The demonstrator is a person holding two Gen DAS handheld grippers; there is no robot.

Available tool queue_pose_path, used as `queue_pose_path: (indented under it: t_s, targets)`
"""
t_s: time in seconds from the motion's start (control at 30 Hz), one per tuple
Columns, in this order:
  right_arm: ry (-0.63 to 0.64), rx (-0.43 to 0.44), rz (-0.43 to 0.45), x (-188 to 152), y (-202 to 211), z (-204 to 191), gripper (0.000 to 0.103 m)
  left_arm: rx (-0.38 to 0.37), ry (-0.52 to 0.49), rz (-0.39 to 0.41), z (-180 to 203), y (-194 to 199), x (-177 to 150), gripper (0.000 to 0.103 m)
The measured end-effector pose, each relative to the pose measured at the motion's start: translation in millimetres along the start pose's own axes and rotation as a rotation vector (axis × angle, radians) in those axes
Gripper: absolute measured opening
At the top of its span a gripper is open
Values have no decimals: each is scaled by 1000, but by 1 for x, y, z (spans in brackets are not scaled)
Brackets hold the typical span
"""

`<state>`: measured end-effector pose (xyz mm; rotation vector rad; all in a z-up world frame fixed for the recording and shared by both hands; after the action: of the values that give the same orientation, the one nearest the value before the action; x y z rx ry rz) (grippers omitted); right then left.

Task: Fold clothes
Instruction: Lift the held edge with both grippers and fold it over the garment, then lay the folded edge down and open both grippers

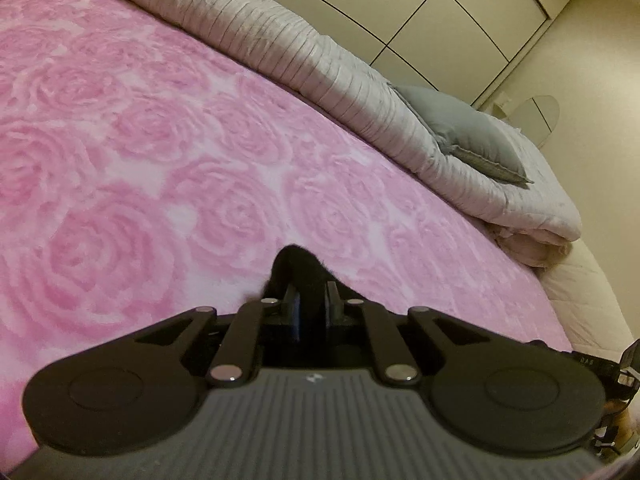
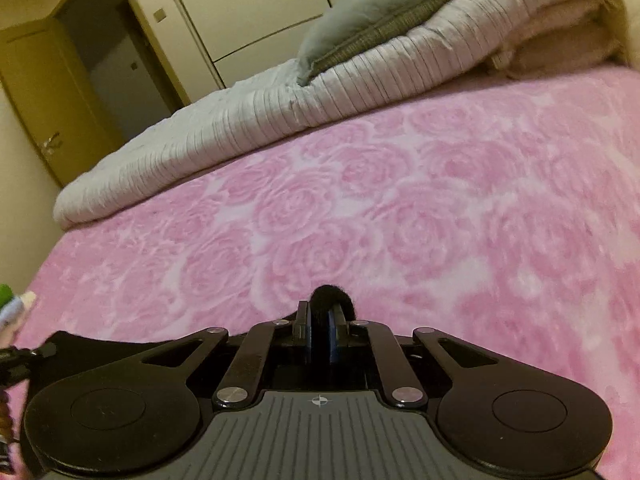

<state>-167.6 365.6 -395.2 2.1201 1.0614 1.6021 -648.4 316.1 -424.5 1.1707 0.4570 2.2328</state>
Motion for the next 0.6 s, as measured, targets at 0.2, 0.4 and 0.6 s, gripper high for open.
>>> queue_pose_path:
  t_s: [0.2, 0.4, 0.6]
  targets:
    - [-52, -144, -79, -17, -39, 11, 8, 55, -21, -43, -8, -16, -1, 11]
    - [6, -217, -80, -8, 1, 0, 34, 115, -139, -17, 22, 32, 0, 15]
    - [170, -55, -8, -48, 63, -83, 37, 81, -301, -61, 78, 75, -42, 15]
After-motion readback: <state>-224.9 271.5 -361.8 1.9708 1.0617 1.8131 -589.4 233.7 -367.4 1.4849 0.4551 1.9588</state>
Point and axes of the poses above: each gripper's, at about its wrist camera, not at the fingertips, and y roughly against the way its jaws point, z to its right, x to its top, the point moved 3 cm from there along -y, roughly the way its jaws point, and after that the axes turned 1 degree about -x, right-handed, at the moved point
